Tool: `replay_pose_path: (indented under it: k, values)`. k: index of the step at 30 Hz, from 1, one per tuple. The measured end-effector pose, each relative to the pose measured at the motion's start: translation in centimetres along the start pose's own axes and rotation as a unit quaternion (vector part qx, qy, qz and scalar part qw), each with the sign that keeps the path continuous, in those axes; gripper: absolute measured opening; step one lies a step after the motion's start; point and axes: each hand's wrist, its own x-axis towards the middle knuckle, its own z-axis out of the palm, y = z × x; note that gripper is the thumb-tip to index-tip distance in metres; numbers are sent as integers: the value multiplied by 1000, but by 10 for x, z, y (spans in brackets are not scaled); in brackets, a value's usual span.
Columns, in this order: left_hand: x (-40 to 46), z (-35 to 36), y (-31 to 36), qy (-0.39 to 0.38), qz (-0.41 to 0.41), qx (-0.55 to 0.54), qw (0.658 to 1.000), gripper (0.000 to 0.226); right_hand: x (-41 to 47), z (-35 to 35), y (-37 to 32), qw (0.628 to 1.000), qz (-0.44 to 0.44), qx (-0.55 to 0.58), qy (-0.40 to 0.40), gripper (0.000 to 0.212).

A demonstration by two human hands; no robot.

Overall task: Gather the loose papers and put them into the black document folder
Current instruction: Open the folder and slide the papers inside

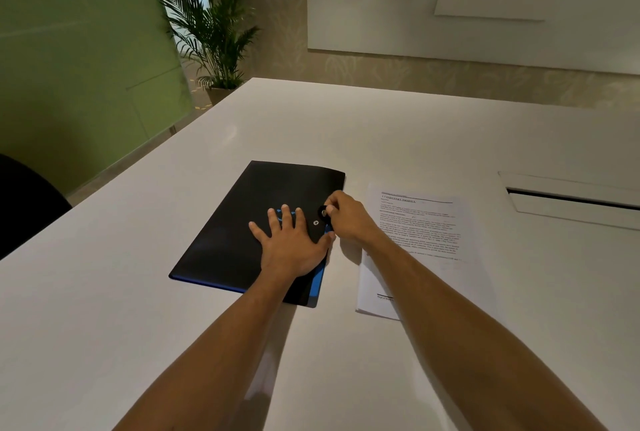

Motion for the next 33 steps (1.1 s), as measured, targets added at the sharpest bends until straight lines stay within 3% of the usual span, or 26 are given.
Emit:
replay_pose_path:
  k: [4, 8, 14, 19, 23, 27, 30, 33]
  values:
    - [1, -3, 0, -8, 11, 0, 1000, 98, -7, -5, 4, 1000, -4, 25, 8, 36]
    - [0, -6, 0, -25, 18, -3, 1000, 89, -9, -7, 6, 998, -22, -45, 27, 26]
    - [0, -22, 5, -50, 32, -38, 997, 69, -10, -16, 4, 998, 11, -30, 61, 33]
    - [-6, -54, 18, -10, 125, -107, 986, 41, -15, -22, 8, 996, 22, -12, 87, 26]
    - [-8, -80, 38, 32, 159, 13, 987, 25, -18, -28, 8, 993, 3, 16, 119, 24]
    - [-4, -110, 48, 72, 107, 55, 990, 12, -23, -39, 13, 992, 0, 31, 125, 25]
    - [3, -123, 51, 105, 66, 22, 992, 29, -26, -46, 16, 990, -1, 36, 137, 25]
    - [5, -128, 53, 93, 44, 58, 993, 89, -27, -54, 16, 988, -1, 43, 151, 24]
